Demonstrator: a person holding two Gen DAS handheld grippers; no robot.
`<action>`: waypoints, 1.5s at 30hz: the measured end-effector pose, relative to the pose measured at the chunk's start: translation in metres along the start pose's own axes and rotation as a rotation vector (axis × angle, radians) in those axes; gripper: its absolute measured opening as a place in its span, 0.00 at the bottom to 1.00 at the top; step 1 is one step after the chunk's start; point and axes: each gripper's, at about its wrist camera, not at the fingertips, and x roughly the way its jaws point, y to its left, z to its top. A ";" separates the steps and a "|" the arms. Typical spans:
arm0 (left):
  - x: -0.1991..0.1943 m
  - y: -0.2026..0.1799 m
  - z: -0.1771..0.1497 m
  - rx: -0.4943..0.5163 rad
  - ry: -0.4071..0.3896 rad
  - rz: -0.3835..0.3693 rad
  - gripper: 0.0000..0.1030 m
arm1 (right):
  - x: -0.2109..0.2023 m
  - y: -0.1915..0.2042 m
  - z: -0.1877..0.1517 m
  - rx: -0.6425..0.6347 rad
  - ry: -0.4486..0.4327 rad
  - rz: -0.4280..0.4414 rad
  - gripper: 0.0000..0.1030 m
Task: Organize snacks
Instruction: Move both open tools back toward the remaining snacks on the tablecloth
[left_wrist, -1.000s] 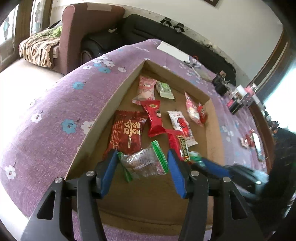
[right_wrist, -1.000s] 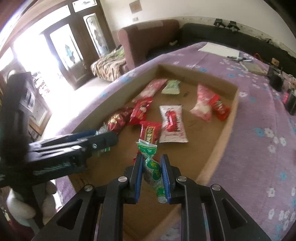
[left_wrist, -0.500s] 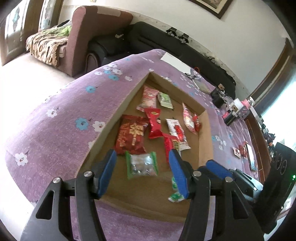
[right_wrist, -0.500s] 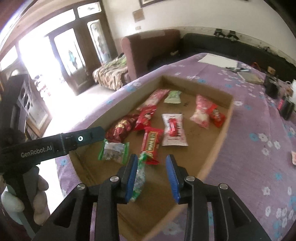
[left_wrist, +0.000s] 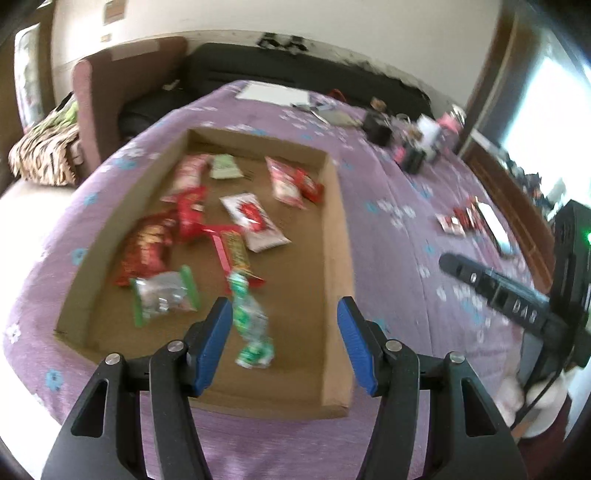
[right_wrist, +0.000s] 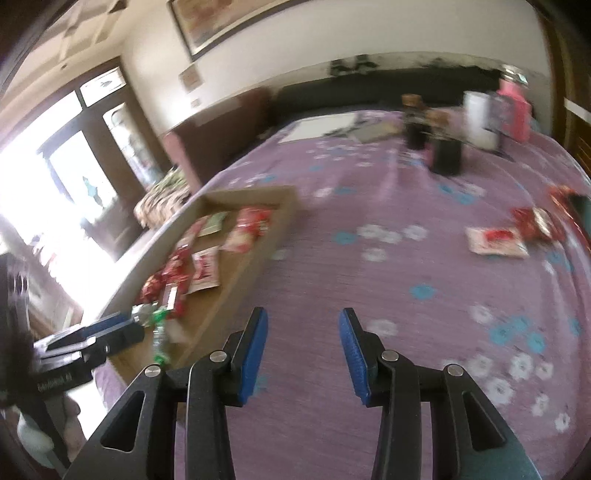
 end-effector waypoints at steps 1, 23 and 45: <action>0.002 -0.006 -0.001 0.015 0.007 0.003 0.56 | -0.002 -0.008 -0.002 0.012 -0.003 -0.011 0.41; 0.014 -0.072 -0.014 0.195 0.073 0.029 0.56 | -0.035 -0.091 -0.016 0.162 -0.052 -0.081 0.46; -0.001 -0.084 -0.007 0.190 0.023 -0.162 0.56 | -0.057 -0.216 0.028 0.453 -0.165 -0.255 0.52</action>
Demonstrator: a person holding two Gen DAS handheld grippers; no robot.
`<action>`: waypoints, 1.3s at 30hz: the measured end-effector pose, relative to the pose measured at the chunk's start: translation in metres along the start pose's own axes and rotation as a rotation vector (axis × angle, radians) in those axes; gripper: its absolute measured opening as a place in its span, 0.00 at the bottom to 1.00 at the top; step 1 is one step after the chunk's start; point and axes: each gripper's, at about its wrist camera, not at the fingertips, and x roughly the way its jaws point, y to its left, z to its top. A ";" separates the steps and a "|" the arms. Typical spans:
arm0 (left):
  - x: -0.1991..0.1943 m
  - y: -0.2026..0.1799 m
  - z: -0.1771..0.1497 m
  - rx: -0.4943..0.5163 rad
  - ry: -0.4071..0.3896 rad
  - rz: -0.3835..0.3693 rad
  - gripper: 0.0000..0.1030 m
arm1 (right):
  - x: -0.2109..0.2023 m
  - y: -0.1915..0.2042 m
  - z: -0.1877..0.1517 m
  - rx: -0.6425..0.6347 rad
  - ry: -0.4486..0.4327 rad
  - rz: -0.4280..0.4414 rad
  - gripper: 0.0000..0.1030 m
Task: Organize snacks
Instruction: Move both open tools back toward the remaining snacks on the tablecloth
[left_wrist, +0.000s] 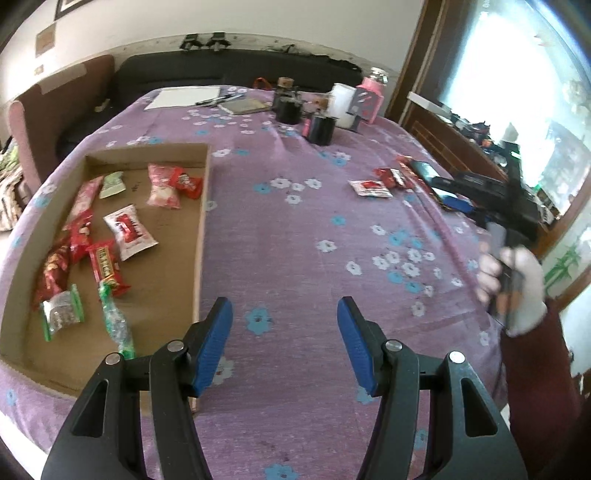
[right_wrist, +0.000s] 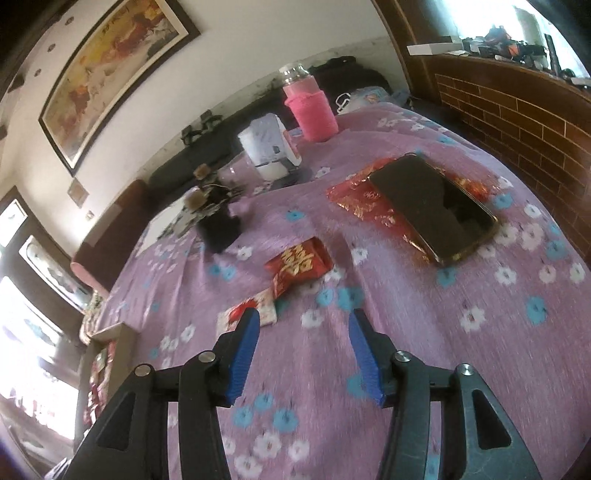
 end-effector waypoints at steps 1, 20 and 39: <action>0.000 -0.002 0.000 0.011 -0.005 -0.007 0.56 | 0.007 0.001 0.003 0.000 0.002 -0.009 0.52; 0.016 -0.022 -0.003 0.070 0.038 -0.033 0.56 | 0.089 0.064 0.002 -0.137 0.127 -0.050 0.44; 0.027 -0.017 -0.005 0.002 0.097 -0.128 0.56 | 0.060 0.024 0.021 0.016 0.047 0.177 0.37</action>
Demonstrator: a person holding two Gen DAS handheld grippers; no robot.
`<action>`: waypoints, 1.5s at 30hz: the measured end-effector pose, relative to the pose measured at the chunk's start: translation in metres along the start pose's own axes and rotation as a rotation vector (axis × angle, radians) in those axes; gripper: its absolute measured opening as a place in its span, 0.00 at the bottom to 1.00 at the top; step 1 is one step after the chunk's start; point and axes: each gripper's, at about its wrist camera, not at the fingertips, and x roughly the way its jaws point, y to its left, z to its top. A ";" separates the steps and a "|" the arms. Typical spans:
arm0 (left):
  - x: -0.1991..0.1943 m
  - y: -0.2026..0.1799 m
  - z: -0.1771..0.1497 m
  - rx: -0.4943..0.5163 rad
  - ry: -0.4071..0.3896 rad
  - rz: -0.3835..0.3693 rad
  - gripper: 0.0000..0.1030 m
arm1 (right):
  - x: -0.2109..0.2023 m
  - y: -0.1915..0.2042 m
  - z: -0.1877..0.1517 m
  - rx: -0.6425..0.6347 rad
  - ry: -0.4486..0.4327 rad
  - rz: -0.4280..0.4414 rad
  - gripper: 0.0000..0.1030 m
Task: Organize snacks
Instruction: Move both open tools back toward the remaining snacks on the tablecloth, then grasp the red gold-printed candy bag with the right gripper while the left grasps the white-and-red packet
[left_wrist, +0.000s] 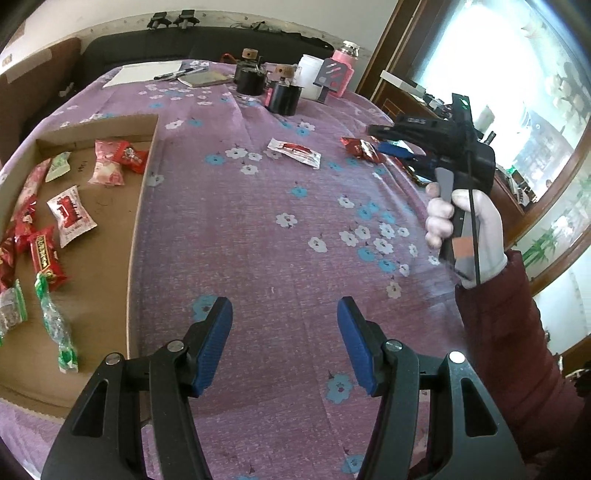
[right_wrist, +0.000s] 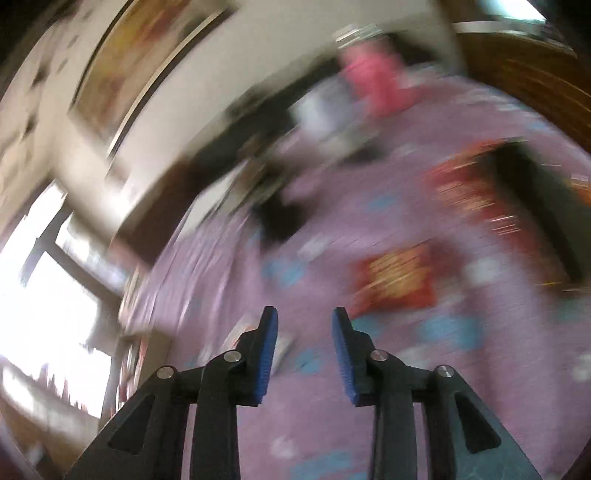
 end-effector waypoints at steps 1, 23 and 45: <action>0.001 0.001 0.002 -0.005 0.004 -0.008 0.56 | -0.007 -0.011 0.004 0.043 -0.031 -0.042 0.38; 0.025 0.013 0.099 -0.171 0.003 0.012 0.63 | 0.045 -0.021 0.021 0.116 -0.025 -0.207 0.62; 0.165 -0.031 0.163 -0.180 0.122 0.164 0.65 | 0.034 -0.051 0.036 0.139 0.049 -0.202 0.11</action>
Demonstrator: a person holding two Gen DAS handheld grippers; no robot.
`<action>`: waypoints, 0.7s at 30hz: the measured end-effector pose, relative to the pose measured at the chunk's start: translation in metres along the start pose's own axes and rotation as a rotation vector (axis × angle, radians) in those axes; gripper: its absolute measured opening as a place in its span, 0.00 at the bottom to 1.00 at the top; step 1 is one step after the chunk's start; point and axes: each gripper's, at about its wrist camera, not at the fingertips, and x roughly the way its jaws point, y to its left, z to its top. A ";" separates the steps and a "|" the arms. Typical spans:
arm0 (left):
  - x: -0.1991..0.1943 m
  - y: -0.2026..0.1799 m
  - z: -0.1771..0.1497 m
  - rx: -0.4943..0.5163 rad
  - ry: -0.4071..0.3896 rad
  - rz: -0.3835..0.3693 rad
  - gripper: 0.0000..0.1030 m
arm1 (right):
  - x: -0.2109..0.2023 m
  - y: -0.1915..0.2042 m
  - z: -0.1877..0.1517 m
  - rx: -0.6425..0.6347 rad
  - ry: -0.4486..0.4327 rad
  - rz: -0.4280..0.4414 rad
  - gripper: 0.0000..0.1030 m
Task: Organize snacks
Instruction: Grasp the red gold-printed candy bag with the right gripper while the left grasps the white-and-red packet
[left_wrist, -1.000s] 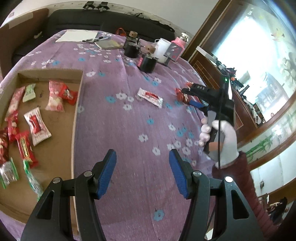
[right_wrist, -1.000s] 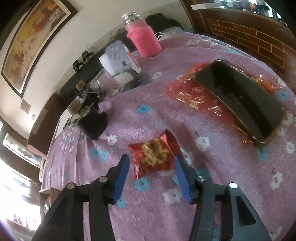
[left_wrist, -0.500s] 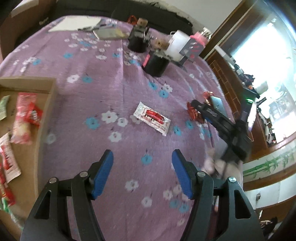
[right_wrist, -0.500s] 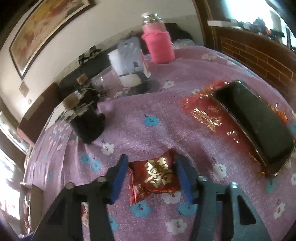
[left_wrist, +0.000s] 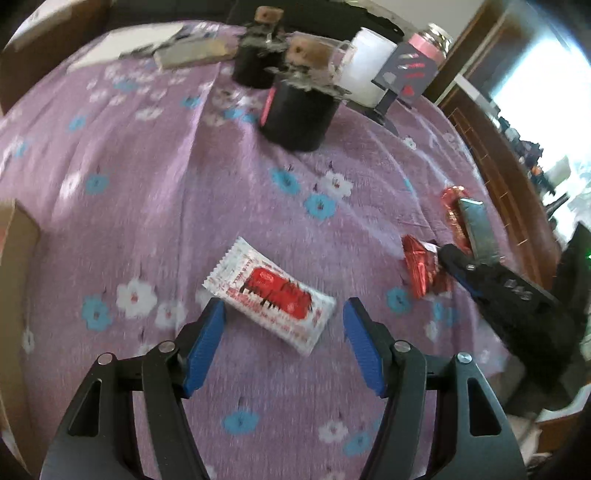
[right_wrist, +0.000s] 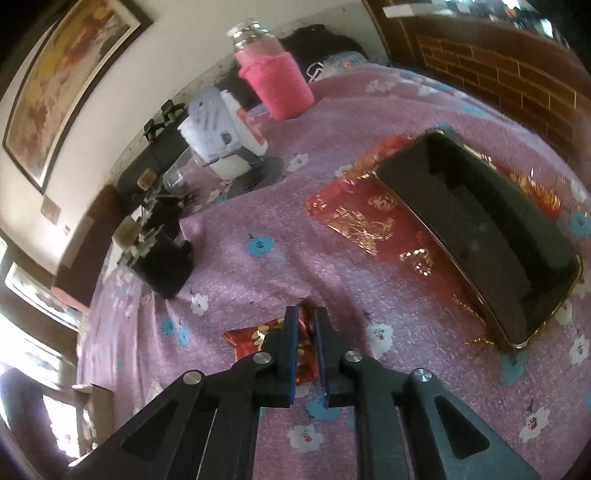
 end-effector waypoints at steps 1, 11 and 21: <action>0.003 -0.004 0.002 0.024 -0.005 0.022 0.68 | -0.001 -0.004 0.000 0.025 0.003 0.020 0.11; 0.002 -0.038 -0.020 0.375 -0.061 0.080 0.34 | -0.020 -0.008 0.008 0.053 -0.060 0.129 0.43; -0.024 -0.028 -0.033 0.398 -0.089 -0.035 0.34 | -0.003 0.008 0.002 -0.017 0.000 0.111 0.56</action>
